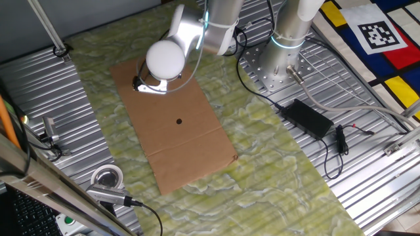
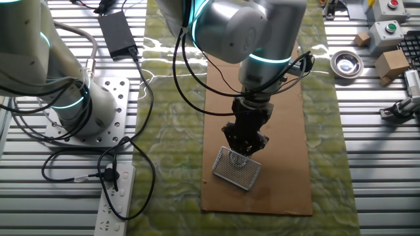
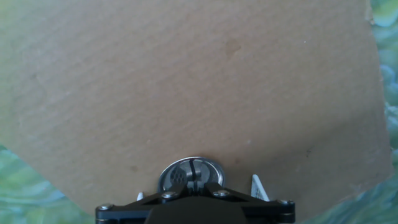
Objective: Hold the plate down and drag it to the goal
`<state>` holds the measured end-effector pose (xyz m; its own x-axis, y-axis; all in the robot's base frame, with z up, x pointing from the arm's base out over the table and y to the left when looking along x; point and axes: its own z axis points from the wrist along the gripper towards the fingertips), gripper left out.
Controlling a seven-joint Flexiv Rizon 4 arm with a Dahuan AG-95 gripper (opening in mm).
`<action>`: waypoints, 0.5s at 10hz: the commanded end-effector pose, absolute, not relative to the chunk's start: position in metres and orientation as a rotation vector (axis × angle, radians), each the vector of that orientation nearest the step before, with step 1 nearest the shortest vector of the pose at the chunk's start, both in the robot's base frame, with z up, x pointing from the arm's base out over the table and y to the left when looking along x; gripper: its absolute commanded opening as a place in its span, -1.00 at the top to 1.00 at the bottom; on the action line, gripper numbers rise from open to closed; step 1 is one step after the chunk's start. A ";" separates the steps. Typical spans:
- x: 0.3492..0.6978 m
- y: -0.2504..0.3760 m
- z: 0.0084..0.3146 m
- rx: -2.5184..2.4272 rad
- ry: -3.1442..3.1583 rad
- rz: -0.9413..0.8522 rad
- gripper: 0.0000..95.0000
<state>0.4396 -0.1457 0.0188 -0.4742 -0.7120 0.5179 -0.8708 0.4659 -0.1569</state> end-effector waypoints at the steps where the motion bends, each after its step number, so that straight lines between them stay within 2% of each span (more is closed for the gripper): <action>1: 0.440 -0.146 0.018 1.343 -2.321 0.574 1.00; 5: 0.440 -0.146 0.018 1.370 -2.281 0.586 1.00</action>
